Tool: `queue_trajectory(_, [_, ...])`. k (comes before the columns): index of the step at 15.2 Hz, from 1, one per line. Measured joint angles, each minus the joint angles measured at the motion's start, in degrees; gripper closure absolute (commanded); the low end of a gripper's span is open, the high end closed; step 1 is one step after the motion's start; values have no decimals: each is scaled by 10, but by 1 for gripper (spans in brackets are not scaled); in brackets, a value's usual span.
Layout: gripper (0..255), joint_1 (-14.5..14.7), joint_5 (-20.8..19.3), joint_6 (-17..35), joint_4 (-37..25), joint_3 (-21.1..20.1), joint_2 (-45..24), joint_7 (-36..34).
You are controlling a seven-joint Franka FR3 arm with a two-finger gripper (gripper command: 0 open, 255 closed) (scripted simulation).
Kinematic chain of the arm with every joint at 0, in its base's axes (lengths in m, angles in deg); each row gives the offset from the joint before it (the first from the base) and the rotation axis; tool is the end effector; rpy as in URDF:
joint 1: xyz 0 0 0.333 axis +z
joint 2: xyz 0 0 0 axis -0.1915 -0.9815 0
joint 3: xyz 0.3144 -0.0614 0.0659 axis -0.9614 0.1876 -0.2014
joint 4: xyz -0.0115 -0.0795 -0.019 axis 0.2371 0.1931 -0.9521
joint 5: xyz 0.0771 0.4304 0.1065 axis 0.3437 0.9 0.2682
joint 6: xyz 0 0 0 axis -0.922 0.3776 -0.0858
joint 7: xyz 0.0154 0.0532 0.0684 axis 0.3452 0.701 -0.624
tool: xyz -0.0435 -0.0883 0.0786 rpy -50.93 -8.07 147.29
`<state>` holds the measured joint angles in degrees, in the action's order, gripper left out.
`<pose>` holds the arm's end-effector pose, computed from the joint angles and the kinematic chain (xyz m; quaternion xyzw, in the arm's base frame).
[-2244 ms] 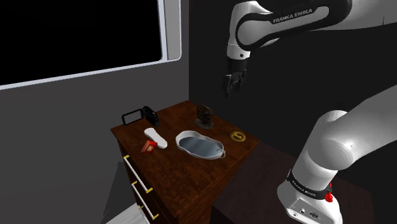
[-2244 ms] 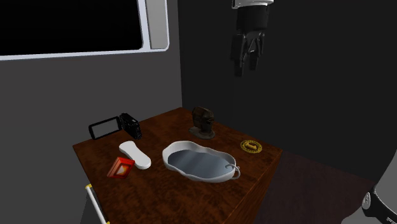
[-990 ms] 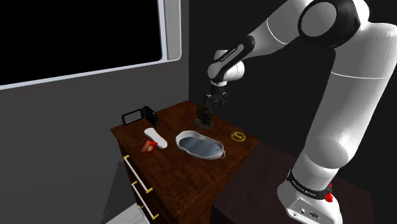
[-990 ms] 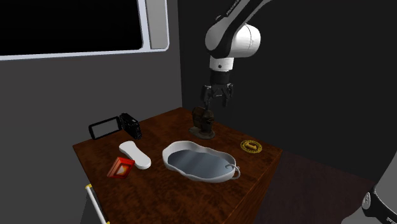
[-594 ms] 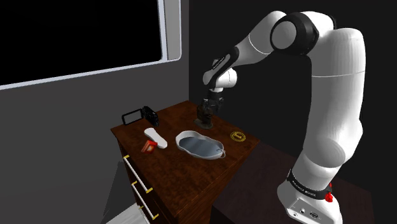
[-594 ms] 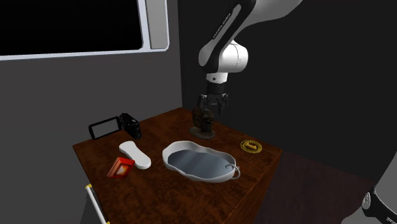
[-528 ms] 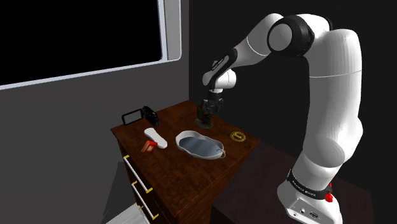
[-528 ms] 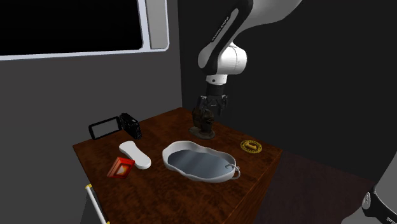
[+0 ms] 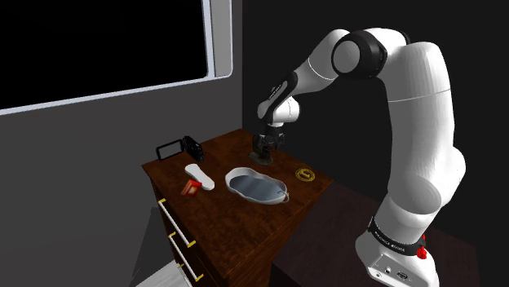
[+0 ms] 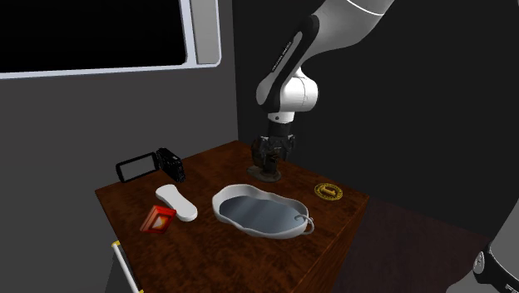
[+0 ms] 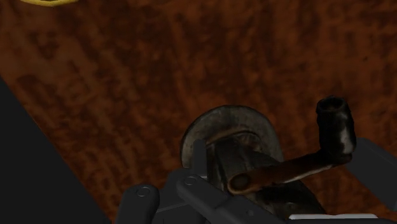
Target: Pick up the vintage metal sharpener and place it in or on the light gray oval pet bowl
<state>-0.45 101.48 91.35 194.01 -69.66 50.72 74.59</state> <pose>0.6102 -0.2031 0.1529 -0.9677 0.2465 -0.0260 0.0451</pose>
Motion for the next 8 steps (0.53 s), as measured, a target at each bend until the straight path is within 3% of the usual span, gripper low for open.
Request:
queue_trajectory(6, [0, -1, 2, 3, -3, -1, -6, 1])
queue_trajectory(7, [255, -1, 2, 3, -3, -1, -6, 1])
queue_trajectory(8, [255, -1, 2, 3, -3, -1, -6, 1])
